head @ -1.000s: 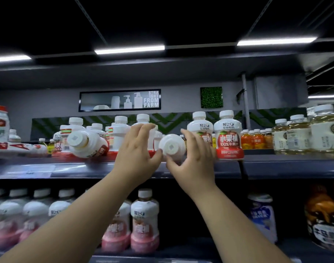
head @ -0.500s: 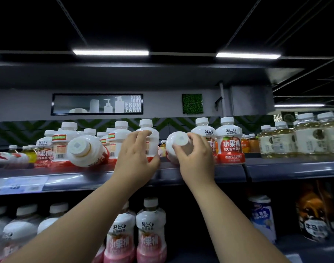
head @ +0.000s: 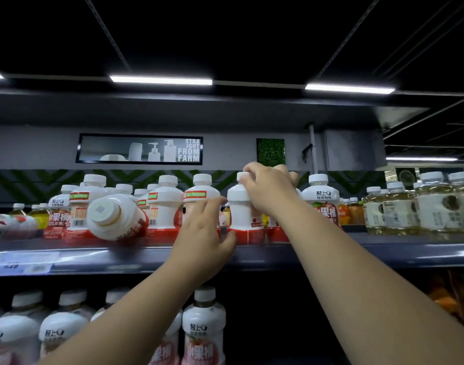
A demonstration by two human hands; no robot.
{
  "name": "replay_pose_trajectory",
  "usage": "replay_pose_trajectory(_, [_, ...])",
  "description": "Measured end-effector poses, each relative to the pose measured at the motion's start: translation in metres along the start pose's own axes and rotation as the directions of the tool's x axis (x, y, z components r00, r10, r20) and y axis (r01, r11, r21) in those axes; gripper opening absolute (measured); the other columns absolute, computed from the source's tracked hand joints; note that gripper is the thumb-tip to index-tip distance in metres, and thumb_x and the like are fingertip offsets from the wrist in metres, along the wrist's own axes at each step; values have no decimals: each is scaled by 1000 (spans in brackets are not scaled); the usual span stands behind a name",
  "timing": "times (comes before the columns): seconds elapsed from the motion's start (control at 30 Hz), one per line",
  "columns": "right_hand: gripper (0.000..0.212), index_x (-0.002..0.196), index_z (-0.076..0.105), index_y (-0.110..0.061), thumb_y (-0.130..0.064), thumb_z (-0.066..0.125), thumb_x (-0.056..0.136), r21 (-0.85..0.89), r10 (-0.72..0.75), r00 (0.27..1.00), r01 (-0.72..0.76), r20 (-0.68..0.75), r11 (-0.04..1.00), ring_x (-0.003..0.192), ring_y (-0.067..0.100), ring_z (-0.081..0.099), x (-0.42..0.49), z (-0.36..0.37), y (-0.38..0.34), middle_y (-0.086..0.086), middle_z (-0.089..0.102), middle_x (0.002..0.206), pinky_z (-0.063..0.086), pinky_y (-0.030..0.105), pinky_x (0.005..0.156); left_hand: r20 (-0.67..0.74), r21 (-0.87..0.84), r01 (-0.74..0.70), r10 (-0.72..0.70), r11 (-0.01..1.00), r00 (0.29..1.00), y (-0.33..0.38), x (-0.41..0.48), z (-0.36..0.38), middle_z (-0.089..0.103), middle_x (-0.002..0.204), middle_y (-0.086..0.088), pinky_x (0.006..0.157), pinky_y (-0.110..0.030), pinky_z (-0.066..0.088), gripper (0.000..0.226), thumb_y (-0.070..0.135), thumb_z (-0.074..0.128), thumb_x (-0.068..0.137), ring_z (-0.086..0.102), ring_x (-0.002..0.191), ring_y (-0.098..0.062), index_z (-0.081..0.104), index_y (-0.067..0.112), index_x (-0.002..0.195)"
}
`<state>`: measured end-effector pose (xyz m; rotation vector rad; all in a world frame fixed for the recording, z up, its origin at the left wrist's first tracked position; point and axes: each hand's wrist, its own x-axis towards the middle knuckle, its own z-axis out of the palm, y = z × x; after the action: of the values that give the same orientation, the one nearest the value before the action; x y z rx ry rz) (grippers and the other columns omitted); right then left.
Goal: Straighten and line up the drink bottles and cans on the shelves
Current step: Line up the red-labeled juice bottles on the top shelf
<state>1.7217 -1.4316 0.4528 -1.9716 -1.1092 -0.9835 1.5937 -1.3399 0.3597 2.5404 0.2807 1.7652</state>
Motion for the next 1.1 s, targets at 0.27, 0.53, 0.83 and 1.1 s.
replay_pose_trajectory(0.27, [49, 131, 58, -25, -46, 56, 87, 134, -162, 948, 204, -273, 970, 123, 21, 48, -59, 8, 70, -4, 59, 131, 32, 38, 102, 29, 6, 151, -151, 989, 988, 36, 12, 29, 36, 151, -2, 104, -35, 36, 73, 28, 59, 91, 40, 132, -23, 18, 22, 151])
replay_pose_trajectory(0.53, [72, 142, 39, -24, -42, 74, 82, 139, 37, 945, 10, -326, 990, 133, 30, 35, -92, 21, 128, 9, 37, 147, 37, 49, 108, -66, 42, 321, -318, 946, 946, 50, 22, 50, 37, 142, -10, 105, -40, 36, 87, 40, 72, 85, 37, 130, -28, 16, 24, 150])
replay_pose_trajectory(0.83, [83, 151, 5, -28, -55, 55, 91, 87, 194, 966, -181, -172, 980, 136, 33, 38, -89, 18, 130, 11, 23, 156, 26, 56, 116, -15, 152, 382, -384, 912, 923, 52, 28, 56, 48, 139, -14, 93, -45, 44, 95, 57, 64, 85, 48, 125, -34, 7, 18, 150])
replay_pose_trajectory(1.1, [86, 153, 4, -26, -42, 62, 91, 233, 267, 957, -236, -109, 943, 125, 29, 51, -88, 6, 136, 8, 48, 145, 31, 48, 111, -7, 183, 382, -388, 906, 922, 53, 26, 49, 52, 137, -11, 92, -43, 45, 103, 63, 70, 78, 53, 121, -33, 13, 14, 148])
